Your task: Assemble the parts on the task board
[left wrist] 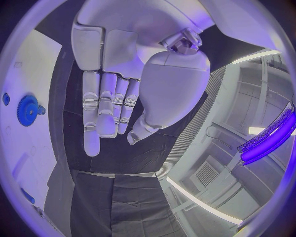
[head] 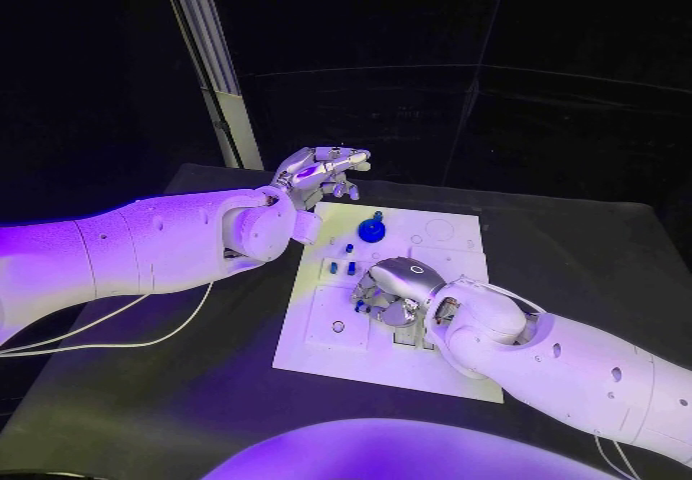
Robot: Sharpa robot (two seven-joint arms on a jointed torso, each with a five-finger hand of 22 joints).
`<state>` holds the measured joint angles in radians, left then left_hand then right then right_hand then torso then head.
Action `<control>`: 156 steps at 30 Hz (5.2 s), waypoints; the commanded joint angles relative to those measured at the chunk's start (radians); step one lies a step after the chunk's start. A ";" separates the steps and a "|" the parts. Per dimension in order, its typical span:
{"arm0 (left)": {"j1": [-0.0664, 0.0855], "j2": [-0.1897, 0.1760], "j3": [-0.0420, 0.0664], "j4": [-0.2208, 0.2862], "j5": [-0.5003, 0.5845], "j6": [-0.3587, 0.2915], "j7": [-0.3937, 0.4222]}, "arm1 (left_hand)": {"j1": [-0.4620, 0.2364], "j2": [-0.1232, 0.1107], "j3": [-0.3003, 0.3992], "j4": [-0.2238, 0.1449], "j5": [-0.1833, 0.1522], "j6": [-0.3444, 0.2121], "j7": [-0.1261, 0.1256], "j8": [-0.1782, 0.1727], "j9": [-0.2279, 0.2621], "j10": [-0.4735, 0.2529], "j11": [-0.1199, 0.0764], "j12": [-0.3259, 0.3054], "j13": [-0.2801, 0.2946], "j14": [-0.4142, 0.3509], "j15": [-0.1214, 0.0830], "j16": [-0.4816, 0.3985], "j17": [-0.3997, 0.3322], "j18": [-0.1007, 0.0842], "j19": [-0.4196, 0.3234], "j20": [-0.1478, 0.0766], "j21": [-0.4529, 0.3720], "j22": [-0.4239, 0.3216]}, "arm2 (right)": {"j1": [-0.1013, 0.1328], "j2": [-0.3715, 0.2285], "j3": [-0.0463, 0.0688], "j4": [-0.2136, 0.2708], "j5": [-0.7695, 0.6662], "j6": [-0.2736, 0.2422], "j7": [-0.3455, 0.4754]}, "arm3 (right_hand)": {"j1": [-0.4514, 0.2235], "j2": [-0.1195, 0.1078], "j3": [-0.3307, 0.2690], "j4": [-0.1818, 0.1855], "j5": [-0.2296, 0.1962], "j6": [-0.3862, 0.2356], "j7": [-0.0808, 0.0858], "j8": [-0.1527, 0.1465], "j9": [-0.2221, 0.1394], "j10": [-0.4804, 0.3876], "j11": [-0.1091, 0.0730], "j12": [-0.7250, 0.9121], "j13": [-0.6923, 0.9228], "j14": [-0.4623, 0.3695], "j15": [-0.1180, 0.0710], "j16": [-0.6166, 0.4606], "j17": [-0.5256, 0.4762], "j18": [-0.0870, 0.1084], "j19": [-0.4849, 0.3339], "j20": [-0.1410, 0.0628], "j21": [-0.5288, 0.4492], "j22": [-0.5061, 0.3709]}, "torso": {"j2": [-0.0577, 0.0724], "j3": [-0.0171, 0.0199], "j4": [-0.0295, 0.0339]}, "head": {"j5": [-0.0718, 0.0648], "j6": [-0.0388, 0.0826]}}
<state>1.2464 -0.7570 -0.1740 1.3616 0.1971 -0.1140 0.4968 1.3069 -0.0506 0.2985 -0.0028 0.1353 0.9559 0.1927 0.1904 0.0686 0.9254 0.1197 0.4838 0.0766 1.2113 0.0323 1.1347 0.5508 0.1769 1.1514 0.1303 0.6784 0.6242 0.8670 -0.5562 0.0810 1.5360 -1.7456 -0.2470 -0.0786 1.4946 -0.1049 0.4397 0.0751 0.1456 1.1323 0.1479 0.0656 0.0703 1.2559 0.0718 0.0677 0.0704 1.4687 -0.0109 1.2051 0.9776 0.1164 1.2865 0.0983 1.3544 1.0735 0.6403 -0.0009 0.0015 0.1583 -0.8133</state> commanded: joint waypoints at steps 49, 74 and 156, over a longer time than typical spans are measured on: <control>0.002 -0.001 0.001 -0.009 -0.018 0.011 0.006 | 0.009 -0.003 0.002 -0.007 0.004 -0.009 0.001 0.008 -0.001 -0.009 0.002 0.004 -0.002 -0.006 0.003 -0.005 -0.004 0.006 -0.002 0.004 -0.005 -0.002 | 0.000 -0.034 -0.002 0.031 0.070 0.005 0.040 | -0.094 -0.023 -0.049 -0.013 -0.015 -0.108 0.029 0.013 0.003 -0.135 0.034 0.045 -0.005 -0.007 0.028 -0.053 -0.100 0.006 -0.059 0.025 -0.076 -0.115 | 0.000 -0.0005 0.0009 | -0.004 0.002; 0.001 -0.003 0.001 -0.013 -0.018 0.012 0.004 | 0.010 -0.002 0.002 -0.008 0.003 -0.009 0.001 0.009 -0.001 -0.011 0.002 0.005 -0.002 -0.007 0.003 -0.005 -0.006 0.006 -0.002 0.005 -0.005 -0.003 | -0.001 -0.080 -0.001 0.071 0.076 -0.198 0.032 | -0.093 -0.038 -0.055 -0.028 0.002 -0.152 0.048 -0.005 -0.006 -0.189 0.053 0.014 -0.009 -0.022 0.041 -0.078 -0.146 0.013 -0.084 0.034 -0.099 -0.155 | -0.002 -0.0002 -0.0011 | -0.016 0.014; 0.000 -0.001 -0.001 -0.021 -0.018 0.016 0.000 | 0.012 -0.001 0.004 -0.010 0.003 -0.010 0.002 0.011 -0.001 -0.013 0.003 0.007 -0.003 -0.008 0.004 -0.005 -0.008 0.006 -0.001 0.005 -0.007 -0.005 | 0.045 -0.261 0.093 0.179 -0.020 -0.071 -0.169 | -0.011 0.041 -0.004 -0.041 -0.090 -0.007 -0.004 0.030 0.011 -0.024 -0.002 0.054 0.000 0.004 -0.001 0.015 -0.068 -0.014 0.005 -0.002 -0.016 -0.011 | 0.000 0.0000 0.0011 | -0.040 0.036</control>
<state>1.2455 -0.7579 -0.1757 1.3409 0.1823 -0.1089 0.4920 1.3069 -0.0506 0.3011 -0.0055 0.1353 0.9522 0.1963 0.1944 0.0687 0.9183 0.1196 0.4879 0.0752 1.2078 0.0358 1.1347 0.5437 0.1767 1.1514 0.1303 0.6785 0.6201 0.9095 -0.8158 0.1704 1.7079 -1.7821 -0.2610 -0.2571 1.4741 -0.0602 0.4299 0.0355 0.0520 1.1172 0.1430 0.0925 0.0808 1.2223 0.0732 0.1180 0.0688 1.4668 -0.0057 1.2139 0.9099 0.1160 1.2833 0.0982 1.3331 1.0605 0.6393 -0.0001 0.0013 0.1180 -0.7786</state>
